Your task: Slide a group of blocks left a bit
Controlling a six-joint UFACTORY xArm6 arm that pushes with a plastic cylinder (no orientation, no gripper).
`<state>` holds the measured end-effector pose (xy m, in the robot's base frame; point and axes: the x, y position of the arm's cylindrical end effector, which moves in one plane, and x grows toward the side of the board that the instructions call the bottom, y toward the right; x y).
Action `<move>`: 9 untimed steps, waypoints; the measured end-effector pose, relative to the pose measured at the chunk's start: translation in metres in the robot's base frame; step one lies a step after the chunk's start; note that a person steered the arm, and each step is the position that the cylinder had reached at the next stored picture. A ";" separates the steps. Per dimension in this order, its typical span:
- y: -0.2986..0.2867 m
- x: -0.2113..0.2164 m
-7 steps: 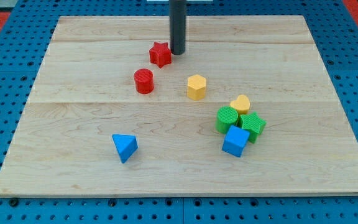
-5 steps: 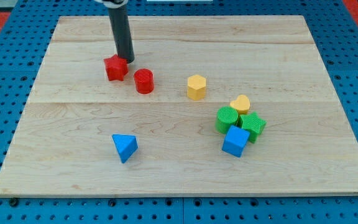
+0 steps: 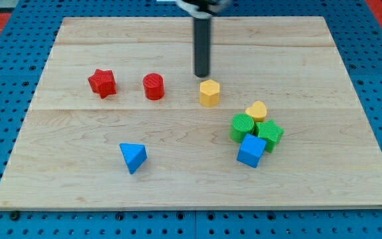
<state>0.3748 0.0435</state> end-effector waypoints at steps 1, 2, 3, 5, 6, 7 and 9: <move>0.080 0.013; 0.121 0.050; 0.121 0.074; 0.111 0.109; 0.097 0.117; 0.094 0.117; 0.067 0.092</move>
